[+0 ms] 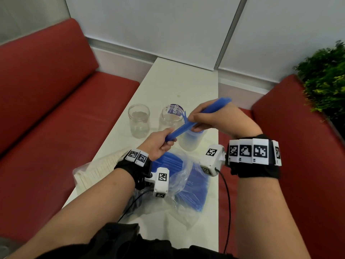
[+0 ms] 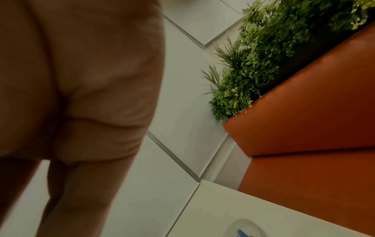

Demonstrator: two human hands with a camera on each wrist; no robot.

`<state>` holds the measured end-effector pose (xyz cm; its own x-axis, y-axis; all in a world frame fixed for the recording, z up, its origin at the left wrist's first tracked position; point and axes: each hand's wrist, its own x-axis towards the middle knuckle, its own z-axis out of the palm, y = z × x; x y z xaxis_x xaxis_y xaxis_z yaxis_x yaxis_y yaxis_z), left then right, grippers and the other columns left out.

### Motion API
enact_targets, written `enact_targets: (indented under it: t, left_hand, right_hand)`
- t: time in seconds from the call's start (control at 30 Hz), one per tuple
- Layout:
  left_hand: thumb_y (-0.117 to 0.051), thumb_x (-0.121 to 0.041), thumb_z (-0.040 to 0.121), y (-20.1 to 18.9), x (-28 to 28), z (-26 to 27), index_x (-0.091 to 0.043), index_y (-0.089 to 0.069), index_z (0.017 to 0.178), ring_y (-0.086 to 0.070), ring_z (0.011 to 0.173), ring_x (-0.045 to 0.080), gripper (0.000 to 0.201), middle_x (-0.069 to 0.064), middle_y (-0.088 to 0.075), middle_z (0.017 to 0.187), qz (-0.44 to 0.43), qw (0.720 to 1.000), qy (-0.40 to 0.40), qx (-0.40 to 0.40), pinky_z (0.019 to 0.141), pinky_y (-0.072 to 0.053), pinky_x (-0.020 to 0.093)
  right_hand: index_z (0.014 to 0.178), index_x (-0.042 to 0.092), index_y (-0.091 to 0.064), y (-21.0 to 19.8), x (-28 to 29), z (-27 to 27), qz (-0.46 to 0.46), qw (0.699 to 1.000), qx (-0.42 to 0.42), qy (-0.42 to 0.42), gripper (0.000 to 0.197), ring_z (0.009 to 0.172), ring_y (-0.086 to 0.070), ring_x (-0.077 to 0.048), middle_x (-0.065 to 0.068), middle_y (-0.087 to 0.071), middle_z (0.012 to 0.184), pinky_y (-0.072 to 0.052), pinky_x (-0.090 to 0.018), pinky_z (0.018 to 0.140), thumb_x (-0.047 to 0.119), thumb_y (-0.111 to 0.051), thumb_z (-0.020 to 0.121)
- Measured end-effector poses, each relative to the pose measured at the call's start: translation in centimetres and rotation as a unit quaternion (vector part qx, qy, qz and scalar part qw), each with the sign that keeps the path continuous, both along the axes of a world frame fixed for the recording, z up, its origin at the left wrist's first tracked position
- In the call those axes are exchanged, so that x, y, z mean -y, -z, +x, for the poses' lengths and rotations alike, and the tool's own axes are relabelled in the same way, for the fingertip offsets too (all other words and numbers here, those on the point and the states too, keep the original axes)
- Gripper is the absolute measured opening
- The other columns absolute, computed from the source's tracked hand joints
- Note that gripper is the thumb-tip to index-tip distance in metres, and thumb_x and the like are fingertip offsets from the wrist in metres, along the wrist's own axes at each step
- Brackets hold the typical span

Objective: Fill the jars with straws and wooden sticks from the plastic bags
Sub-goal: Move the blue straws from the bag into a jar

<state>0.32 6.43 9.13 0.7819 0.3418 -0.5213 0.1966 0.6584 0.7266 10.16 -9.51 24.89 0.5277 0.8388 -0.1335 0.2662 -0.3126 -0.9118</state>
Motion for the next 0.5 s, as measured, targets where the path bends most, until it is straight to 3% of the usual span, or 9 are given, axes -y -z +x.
enact_targets:
  t: [0.13, 0.27, 0.33, 0.4, 0.5]
  left_hand:
    - [-0.049, -0.028, 0.102, 0.6, -0.6, 0.5, 0.002, -0.067, 0.086, -0.061, 0.055, 0.016, 0.039, 0.014, -0.068, 0.075, 0.181, 0.982, -0.005, -0.045, 0.047, -0.046, 0.021]
    - [-0.054, -0.027, 0.098, 1.9, -0.2, 1.2, -0.001, -0.072, 0.08, -0.063, 0.067, 0.017, 0.037, 0.008, -0.072, 0.077, 0.435, 0.899, 0.012, -0.05, 0.068, -0.056, 0.031]
    - [-0.055, -0.027, 0.097, 2.1, -0.1, 1.7, 0.006, -0.069, 0.079, -0.055, 0.063, 0.018, 0.04, 0.007, -0.067, 0.074, 0.528, 0.84, 0.105, -0.067, 0.067, -0.051, 0.032]
    - [-0.058, -0.025, 0.094, 2.0, 0.1, 2.1, 0.006, -0.069, 0.076, -0.053, 0.06, 0.02, 0.037, 0.012, -0.065, 0.07, 0.585, 0.767, 0.246, -0.094, 0.063, -0.047, 0.029]
    - [-0.066, -0.02, 0.087, 1.7, 0.9, 2.0, 0.002, -0.074, 0.084, -0.064, 0.077, 0.027, 0.024, 0.015, -0.07, 0.082, 0.622, 0.626, 0.45, -0.134, 0.074, -0.051, 0.031]
  right_hand:
    - [0.08, 0.013, -0.078, -0.2, -0.4, 2.9, 0.1, 0.984, 0.031, 0.144, 0.009, 0.071, -0.075, -0.021, -0.008, -0.077, 0.079, -0.059, -0.021, 0.068, 0.008, -0.074, 0.087]
    - [0.081, 0.012, -0.075, 2.9, -1.8, 5.4, 0.113, 0.953, 0.103, 0.261, 0.009, 0.066, -0.07, -0.016, -0.001, -0.072, 0.069, -0.06, -0.028, 0.069, 0.01, -0.071, 0.088]
    - [0.082, 0.008, -0.076, 5.2, -2.7, 6.2, 0.103, 0.94, 0.103, 0.309, 0.007, 0.063, -0.068, -0.016, 0.001, -0.07, 0.064, -0.06, -0.029, 0.069, 0.006, -0.071, 0.086]
    - [0.085, 0.002, -0.076, 7.4, -3.5, 6.8, 0.071, 0.937, 0.085, 0.332, 0.004, 0.062, -0.069, -0.017, 0.001, -0.07, 0.061, -0.06, -0.025, 0.066, 0.006, -0.075, 0.084]
    - [0.107, 0.002, -0.073, 10.2, -4.2, 6.9, -0.016, 0.951, 0.05, 0.304, 0.03, 0.072, -0.071, -0.029, -0.018, -0.073, 0.091, -0.062, -0.034, 0.074, 0.011, -0.084, 0.08]
